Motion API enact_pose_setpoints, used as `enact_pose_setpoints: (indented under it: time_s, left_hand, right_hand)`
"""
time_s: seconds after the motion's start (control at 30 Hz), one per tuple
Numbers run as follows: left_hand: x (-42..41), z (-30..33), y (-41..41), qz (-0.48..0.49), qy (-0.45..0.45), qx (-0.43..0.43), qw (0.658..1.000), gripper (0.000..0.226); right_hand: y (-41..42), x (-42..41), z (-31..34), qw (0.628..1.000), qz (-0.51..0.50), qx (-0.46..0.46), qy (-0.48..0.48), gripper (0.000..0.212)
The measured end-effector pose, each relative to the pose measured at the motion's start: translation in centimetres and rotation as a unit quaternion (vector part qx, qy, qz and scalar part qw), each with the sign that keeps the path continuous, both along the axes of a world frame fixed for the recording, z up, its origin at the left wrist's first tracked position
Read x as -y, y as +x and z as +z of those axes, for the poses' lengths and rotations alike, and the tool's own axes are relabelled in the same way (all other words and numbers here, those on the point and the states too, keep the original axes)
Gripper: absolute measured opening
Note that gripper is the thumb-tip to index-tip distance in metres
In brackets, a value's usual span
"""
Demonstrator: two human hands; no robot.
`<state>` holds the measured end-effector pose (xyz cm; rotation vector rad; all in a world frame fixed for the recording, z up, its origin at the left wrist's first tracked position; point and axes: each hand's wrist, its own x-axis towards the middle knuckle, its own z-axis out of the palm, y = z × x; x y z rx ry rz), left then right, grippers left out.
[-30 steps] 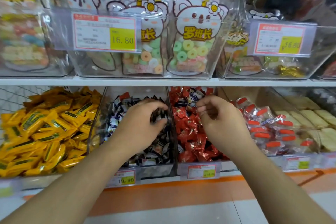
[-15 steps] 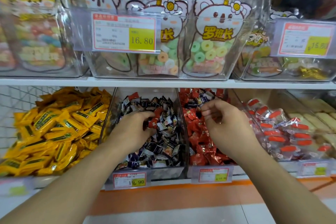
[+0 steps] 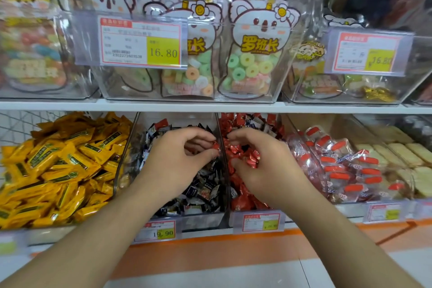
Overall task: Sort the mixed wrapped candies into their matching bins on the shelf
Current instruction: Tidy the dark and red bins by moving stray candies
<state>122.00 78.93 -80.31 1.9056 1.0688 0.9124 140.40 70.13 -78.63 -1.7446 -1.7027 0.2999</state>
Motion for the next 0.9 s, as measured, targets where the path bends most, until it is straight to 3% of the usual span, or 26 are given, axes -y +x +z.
enact_pose_setpoints:
  time_s: [0.07,0.17,0.37,0.53,0.63,0.8,0.9]
  left_hand:
    - [0.7,0.1,0.5,-0.01,-0.025,0.032,0.999,0.022]
    - [1.4,0.3,1.0,-0.025,-0.053,0.053,0.997,0.023]
    - [0.5,-0.3,0.9,-0.009,-0.052,0.032,0.998,0.032]
    - [-2.3,-2.1,-0.2,0.066,0.047,-0.089,0.993,0.027]
    - [-3.9,-3.1,-0.4,0.073,0.054,-0.138,0.986,0.029]
    - [-5.5,-4.7,0.4,0.045,0.05,-0.207,0.976,0.052]
    - [-5.7,-5.6,0.7,0.042,0.022,-0.206,0.977,0.046]
  right_hand:
    - [-0.5,0.2,-0.1,1.0,0.023,0.005,0.003,0.045]
    - [-0.6,0.4,-0.4,0.999,0.011,-0.001,0.037,0.034]
    - [0.8,0.6,-0.3,0.998,-0.053,0.008,0.041,0.024]
    - [2.7,0.8,-0.3,0.995,-0.1,0.021,-0.003,0.037]
    - [3.0,0.7,-0.5,0.994,-0.109,0.022,-0.014,0.035]
    - [2.9,0.1,-1.1,0.995,-0.099,0.024,-0.012,0.032]
    - [2.9,-0.1,-1.3,0.995,-0.1,0.021,-0.017,0.03]
